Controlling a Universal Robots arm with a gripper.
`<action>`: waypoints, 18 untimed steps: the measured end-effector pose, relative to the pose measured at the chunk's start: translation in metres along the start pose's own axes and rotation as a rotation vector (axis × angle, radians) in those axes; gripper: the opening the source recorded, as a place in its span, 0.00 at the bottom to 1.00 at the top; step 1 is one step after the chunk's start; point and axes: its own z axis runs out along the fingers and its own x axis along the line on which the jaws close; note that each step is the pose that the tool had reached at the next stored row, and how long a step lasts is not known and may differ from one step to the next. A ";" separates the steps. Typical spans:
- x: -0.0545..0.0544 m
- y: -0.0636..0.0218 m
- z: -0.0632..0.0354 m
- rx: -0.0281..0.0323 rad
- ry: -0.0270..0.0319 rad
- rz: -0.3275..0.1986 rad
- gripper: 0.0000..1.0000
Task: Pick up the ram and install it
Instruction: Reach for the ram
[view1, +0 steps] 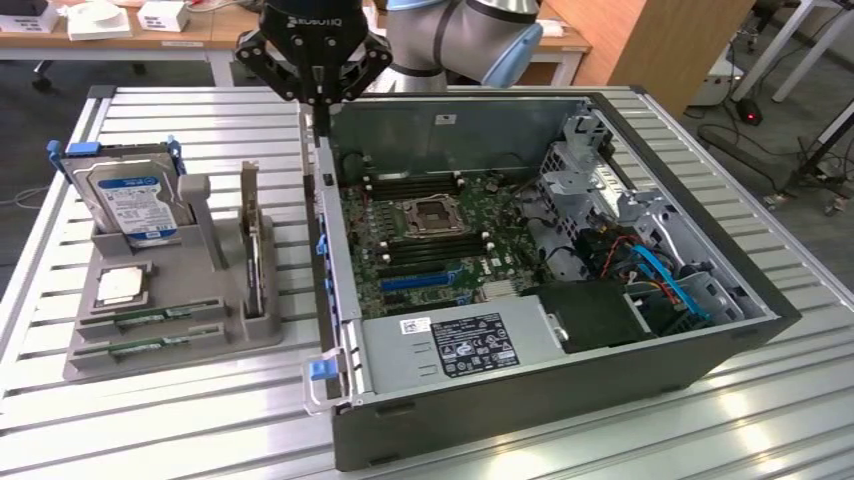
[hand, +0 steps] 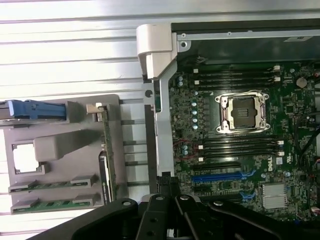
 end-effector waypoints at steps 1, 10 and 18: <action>0.002 -0.0001 -0.0001 0.0001 0.0000 0.000 0.09; 0.022 -0.0016 -0.0006 0.0001 0.0000 0.000 0.09; 0.039 -0.0029 -0.0011 0.0001 0.0000 0.000 0.09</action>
